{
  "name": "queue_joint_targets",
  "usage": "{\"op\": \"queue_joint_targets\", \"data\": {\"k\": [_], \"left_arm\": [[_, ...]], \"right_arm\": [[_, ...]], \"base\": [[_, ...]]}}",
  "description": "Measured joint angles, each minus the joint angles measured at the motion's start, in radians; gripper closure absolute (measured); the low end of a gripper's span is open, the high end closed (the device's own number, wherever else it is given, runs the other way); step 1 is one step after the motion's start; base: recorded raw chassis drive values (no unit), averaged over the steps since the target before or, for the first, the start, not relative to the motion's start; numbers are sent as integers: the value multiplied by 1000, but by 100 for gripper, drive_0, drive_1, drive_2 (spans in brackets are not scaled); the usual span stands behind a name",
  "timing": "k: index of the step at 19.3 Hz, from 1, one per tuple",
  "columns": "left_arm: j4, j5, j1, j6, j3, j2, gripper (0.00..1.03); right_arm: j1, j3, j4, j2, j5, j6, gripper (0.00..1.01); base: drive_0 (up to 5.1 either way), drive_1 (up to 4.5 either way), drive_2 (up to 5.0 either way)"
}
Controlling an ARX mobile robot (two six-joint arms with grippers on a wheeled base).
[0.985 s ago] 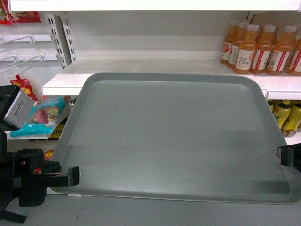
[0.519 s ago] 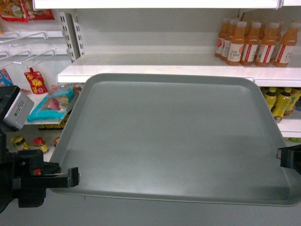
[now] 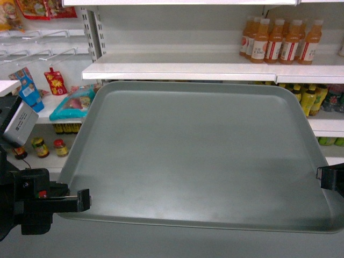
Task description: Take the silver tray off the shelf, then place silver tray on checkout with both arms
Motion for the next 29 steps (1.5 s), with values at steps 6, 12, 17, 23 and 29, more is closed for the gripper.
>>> {"op": "queue_joint_targets", "data": {"k": [6, 12, 17, 23, 29], "left_arm": [[-7, 0, 0, 0, 0, 3, 100], [0, 0, 0, 0, 1, 1, 100], [0, 0, 0, 1, 1, 1, 100], [-6, 1, 0, 1, 1, 1, 100], [-8, 1, 0, 0, 1, 2, 100]], "right_arm": [[0, 0, -5, 1, 0, 0, 99], [0, 0, -2, 2, 1, 0, 99], [0, 0, 1, 0, 1, 0, 99], [0, 0, -7, 1, 1, 0, 99], [0, 0, -8, 1, 1, 0, 99]], "base": [[5, -429, 438], [6, -427, 440], [9, -424, 442], [-1, -434, 432], [1, -433, 434]]}}
